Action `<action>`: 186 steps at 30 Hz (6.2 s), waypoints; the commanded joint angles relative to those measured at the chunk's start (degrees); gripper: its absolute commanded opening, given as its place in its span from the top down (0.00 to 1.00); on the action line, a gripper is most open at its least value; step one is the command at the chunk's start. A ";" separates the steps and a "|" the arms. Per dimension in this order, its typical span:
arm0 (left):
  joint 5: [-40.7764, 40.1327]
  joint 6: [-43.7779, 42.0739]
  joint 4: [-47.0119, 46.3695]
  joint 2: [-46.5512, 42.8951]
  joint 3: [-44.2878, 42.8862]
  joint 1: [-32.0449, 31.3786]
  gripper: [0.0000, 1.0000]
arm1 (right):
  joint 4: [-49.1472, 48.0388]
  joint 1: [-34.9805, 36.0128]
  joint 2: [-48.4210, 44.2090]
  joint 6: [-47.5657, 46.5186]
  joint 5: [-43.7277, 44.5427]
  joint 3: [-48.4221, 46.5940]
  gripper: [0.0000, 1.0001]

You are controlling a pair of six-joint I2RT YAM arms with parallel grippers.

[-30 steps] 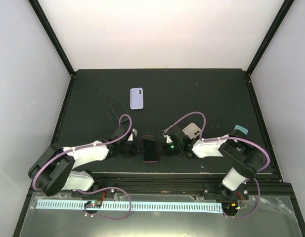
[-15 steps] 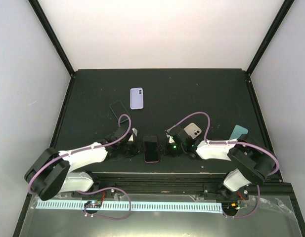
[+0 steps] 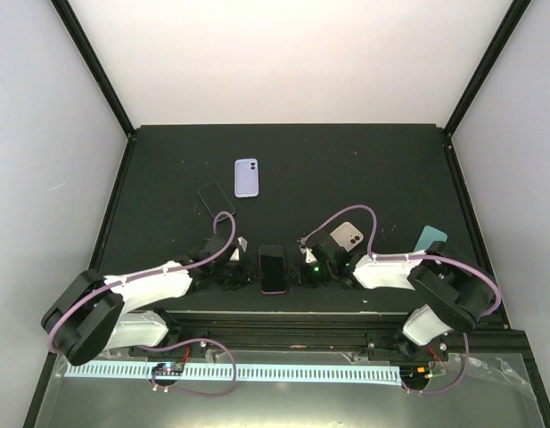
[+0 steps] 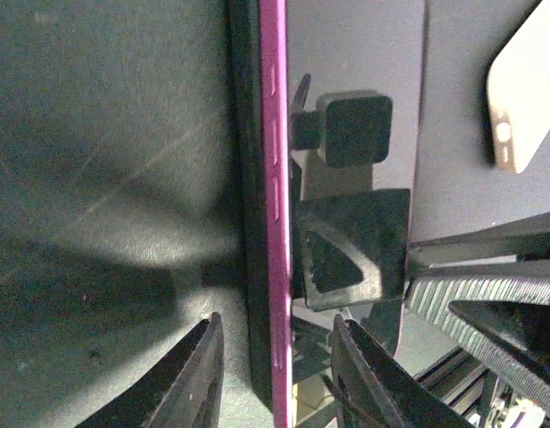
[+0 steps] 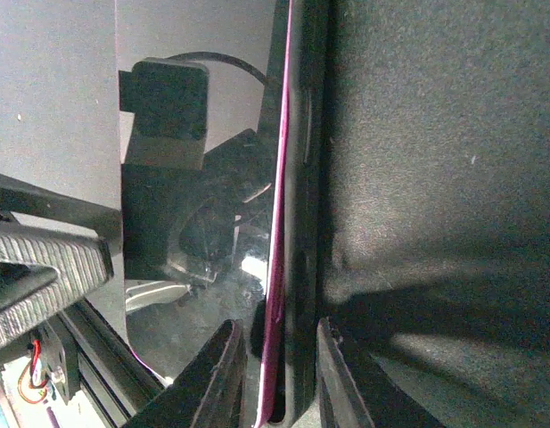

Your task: Put the phone into the phone case

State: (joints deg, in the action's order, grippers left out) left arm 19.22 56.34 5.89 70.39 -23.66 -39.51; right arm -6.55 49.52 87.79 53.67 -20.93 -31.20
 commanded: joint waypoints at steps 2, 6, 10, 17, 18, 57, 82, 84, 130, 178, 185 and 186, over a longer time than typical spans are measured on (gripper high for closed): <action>2.55 2.46 -3.48 1.13 1.29 -1.86 0.65 | -1.47 0.38 1.20 -0.09 -1.24 0.57 0.75; 2.62 3.47 -5.64 2.64 0.97 -2.99 0.74 | -3.20 0.79 1.88 0.91 -1.48 1.12 0.77; 1.45 3.41 -5.10 2.45 -1.46 -3.51 0.88 | -6.02 2.42 2.85 2.30 -2.58 0.79 0.82; -2.15 2.54 -3.65 2.59 -4.42 -4.74 0.97 | -6.59 4.08 2.98 3.08 1.09 0.10 0.87; -2.66 2.57 -3.82 3.52 -4.05 -4.78 0.97 | -6.60 4.09 3.33 3.05 2.21 0.43 0.87; -7.06 0.43 -9.93 6.55 -1.49 -5.58 0.88 | -17.17 2.70 0.78 7.59 3.31 6.00 0.80; -9.95 -1.20 -2.99 3.35 -2.65 -3.49 0.66 | -15.40 -0.65 0.35 6.95 3.99 5.49 0.59; -9.11 -1.84 -3.81 3.77 -2.77 -2.85 0.66 | -16.35 -0.78 1.82 6.95 3.27 4.88 0.59; 4.10 0.66 -18.01 2.05 5.87 1.73 0.79 | -34.37 -2.73 11.63 12.77 -8.48 5.22 0.73; 2.69 1.36 -8.50 -5.96 1.55 0.81 0.70 | -46.51 -2.95 9.77 17.91 -11.71 9.41 0.92; 8.94 -2.00 -1.60 -23.94 3.20 11.78 0.36 | -42.97 -3.05 0.21 12.63 -16.09 8.60 0.94; 10.64 -2.42 -1.40 -25.97 3.32 13.43 0.34 | -42.72 -3.00 -1.20 12.20 -17.22 8.35 0.94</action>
State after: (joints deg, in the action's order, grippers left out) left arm 23.83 56.71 0.73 50.85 -19.49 -30.70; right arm -46.35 46.24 92.58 69.91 -33.23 -21.04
